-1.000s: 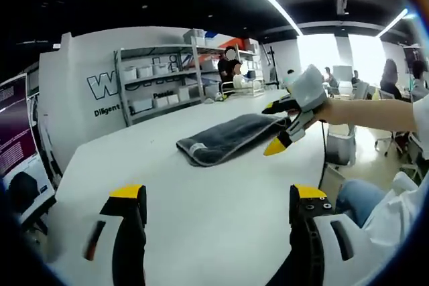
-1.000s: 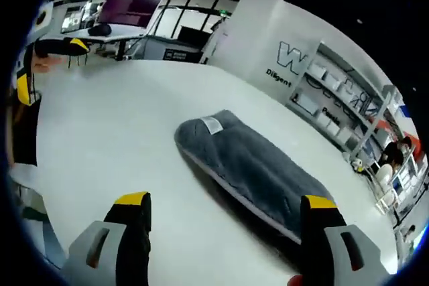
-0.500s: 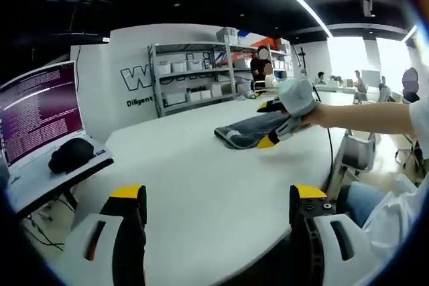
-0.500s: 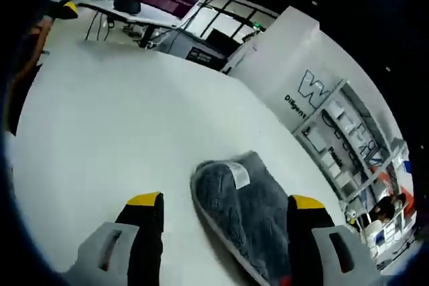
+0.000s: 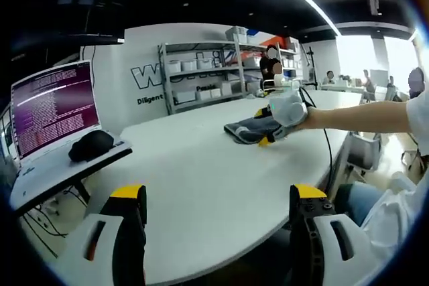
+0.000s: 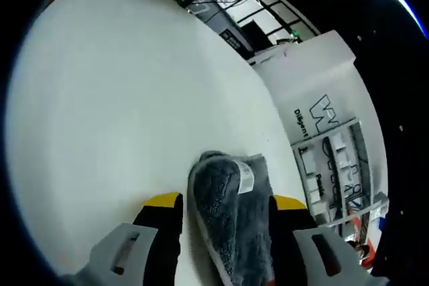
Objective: Open the folded towel by lifting each exposed corner and separating the folded layers until the towel lies flat within the target outline without major curled edges
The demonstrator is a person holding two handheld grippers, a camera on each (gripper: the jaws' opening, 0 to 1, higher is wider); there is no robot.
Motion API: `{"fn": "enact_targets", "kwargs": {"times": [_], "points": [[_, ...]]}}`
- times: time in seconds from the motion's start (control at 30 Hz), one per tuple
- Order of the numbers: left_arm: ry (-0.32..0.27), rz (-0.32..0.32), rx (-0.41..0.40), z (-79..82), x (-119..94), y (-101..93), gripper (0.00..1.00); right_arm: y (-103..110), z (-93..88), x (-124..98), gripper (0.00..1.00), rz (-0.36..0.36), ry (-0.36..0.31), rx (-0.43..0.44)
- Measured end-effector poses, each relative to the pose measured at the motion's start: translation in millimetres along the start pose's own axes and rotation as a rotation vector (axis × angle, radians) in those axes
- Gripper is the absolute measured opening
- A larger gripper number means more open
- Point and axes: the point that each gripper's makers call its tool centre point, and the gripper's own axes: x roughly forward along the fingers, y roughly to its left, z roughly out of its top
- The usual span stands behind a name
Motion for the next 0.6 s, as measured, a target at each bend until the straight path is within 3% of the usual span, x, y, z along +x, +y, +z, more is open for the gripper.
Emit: {"fn": "enact_targets", "kwargs": {"times": [0.27, 0.6], "points": [[0.002, 0.005, -0.005, 0.0, 2, 2.8, 0.87, 1, 5.6, 4, 0.47, -0.003, 0.005, -0.107], [-0.017, -0.019, -0.006, 4.8, 9, 1.9, 0.87, 13, 1.6, 13, 0.2, 0.074, -0.005, -0.118]]}}
